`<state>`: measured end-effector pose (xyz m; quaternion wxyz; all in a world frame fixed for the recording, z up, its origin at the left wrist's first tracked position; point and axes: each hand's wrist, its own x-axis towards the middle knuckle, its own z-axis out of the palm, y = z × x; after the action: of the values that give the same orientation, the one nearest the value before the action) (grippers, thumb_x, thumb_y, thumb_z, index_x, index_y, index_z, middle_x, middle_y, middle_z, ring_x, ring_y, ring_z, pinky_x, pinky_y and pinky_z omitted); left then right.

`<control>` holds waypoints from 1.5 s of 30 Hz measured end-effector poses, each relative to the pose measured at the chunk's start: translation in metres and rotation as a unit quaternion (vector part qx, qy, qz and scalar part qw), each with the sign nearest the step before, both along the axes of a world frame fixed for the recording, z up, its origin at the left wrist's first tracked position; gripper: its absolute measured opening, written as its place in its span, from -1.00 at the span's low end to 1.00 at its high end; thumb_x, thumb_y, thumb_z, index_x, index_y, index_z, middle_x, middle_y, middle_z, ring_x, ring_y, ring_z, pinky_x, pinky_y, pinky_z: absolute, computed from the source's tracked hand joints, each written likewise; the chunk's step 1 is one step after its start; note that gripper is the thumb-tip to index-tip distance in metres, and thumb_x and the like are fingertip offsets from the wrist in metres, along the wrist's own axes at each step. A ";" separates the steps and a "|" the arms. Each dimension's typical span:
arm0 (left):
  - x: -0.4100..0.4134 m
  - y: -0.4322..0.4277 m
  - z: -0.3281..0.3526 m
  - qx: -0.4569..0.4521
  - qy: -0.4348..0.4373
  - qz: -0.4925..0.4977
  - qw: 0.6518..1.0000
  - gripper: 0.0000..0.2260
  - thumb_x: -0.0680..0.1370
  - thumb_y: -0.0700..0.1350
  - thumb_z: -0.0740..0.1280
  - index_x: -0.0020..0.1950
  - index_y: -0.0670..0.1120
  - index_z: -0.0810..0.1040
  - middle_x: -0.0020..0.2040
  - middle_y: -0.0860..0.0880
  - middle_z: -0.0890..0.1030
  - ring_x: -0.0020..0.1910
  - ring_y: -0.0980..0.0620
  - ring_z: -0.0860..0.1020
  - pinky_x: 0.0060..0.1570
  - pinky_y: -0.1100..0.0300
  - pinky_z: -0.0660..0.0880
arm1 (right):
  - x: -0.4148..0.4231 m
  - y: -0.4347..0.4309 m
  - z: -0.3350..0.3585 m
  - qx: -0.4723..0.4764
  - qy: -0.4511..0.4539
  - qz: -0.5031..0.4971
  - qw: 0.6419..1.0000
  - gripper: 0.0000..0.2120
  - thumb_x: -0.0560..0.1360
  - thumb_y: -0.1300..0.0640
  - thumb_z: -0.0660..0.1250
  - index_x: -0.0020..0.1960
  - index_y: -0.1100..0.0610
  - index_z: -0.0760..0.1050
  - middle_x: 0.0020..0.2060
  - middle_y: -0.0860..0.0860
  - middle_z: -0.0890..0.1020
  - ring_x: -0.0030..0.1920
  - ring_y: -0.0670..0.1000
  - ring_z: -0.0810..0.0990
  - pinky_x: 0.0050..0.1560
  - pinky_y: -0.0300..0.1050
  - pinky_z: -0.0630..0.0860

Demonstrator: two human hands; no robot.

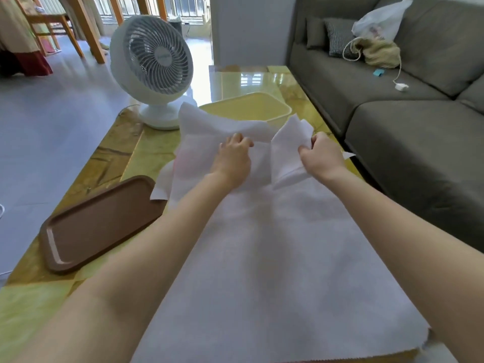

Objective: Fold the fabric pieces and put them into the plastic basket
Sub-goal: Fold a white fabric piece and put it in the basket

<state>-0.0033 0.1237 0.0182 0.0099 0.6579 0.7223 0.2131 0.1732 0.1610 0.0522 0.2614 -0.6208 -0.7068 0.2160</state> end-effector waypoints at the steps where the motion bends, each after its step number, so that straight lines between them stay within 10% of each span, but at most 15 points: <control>1: -0.003 0.015 0.004 0.002 0.010 -0.004 1.000 -0.62 0.54 -0.31 0.14 0.36 -0.17 0.38 0.37 -0.17 0.34 0.36 -0.15 0.27 0.32 0.06 0.22 | -0.003 0.008 0.001 -0.002 -0.005 -0.003 1.000 -0.73 0.55 0.09 0.18 0.15 0.25 0.39 0.08 0.19 0.54 0.08 0.23 0.51 -0.06 -0.02 0.37; 6: -0.015 0.060 0.009 -0.068 0.068 -0.012 0.995 -0.52 0.60 -0.24 0.10 0.52 -0.13 0.10 0.54 -0.14 0.09 0.53 -0.13 0.02 0.48 0.04 0.01 | -0.013 0.026 -0.005 -0.019 -0.022 -0.005 1.000 -0.71 0.55 0.09 0.16 0.18 0.25 0.38 0.09 0.20 0.54 0.04 0.21 0.51 -0.07 0.00 0.37; 11: -0.020 0.080 0.007 -0.017 0.156 0.022 0.987 -0.71 0.56 -0.29 0.18 0.28 -0.15 0.38 0.25 -0.16 0.44 0.28 -0.16 0.36 0.21 0.05 0.31 | -0.021 0.041 -0.010 -0.022 -0.025 -0.007 0.999 -0.70 0.54 0.09 0.16 0.19 0.24 0.39 0.08 0.18 0.56 0.07 0.22 0.52 -0.12 -0.06 0.34; 19: -0.007 0.070 0.003 -0.008 0.135 0.006 0.991 -0.77 0.60 -0.26 0.19 0.26 -0.19 0.34 0.17 -0.16 0.44 0.03 -0.21 0.57 -0.12 0.00 0.48 | -0.024 0.042 -0.018 -0.017 -0.038 0.002 0.999 -0.74 0.55 0.12 0.16 0.17 0.24 0.39 0.04 0.18 0.56 0.03 0.21 0.52 -0.15 -0.06 0.34; 22: -0.011 0.072 0.011 -0.017 0.124 0.047 0.991 -0.54 0.50 -0.41 0.23 0.37 -0.17 0.28 0.29 -0.19 0.35 0.10 -0.20 0.54 -0.06 0.01 0.48 | -0.023 0.039 -0.020 -0.016 -0.045 0.008 0.999 -0.74 0.55 0.11 0.16 0.17 0.23 0.39 0.04 0.18 0.57 0.02 0.21 0.53 -0.17 -0.07 0.34; 31: -0.015 0.084 0.016 -0.077 0.204 0.004 0.976 -0.74 0.58 -0.13 0.24 0.27 -0.05 0.45 0.24 -0.13 0.40 0.27 -0.13 0.32 0.23 0.07 0.28 | -0.021 0.030 -0.021 -0.005 -0.060 0.024 0.998 -0.78 0.56 0.10 0.16 0.11 0.22 0.38 -0.02 0.18 0.58 -0.16 0.13 0.43 -0.22 -0.09 0.32; 40: 0.000 0.077 0.025 -0.066 0.198 0.002 0.978 -0.63 0.65 0.03 0.07 0.19 -0.17 0.54 0.19 -0.15 0.51 0.23 -0.14 0.45 0.07 0.07 0.41 | -0.013 0.027 -0.028 -0.001 -0.065 0.022 0.998 -0.81 0.55 0.09 0.18 0.07 0.20 0.40 -0.06 0.16 0.58 -0.17 0.13 0.47 -0.23 -0.06 0.38; 45: 0.005 0.078 0.034 -0.112 0.202 0.052 0.971 -0.62 0.52 -0.32 0.27 0.33 -0.19 0.33 0.16 -0.16 0.55 0.18 -0.16 0.50 -0.09 0.10 0.40 | -0.012 0.023 -0.029 -0.010 -0.058 0.027 0.998 -0.82 0.55 0.10 0.17 0.05 0.20 0.40 -0.08 0.16 0.58 -0.19 0.12 0.46 -0.24 -0.08 0.35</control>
<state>0.0019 0.2016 0.0520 -0.0739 0.6438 0.7616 -0.0067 0.1615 0.1842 0.0234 0.2080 -0.6159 -0.7349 0.1934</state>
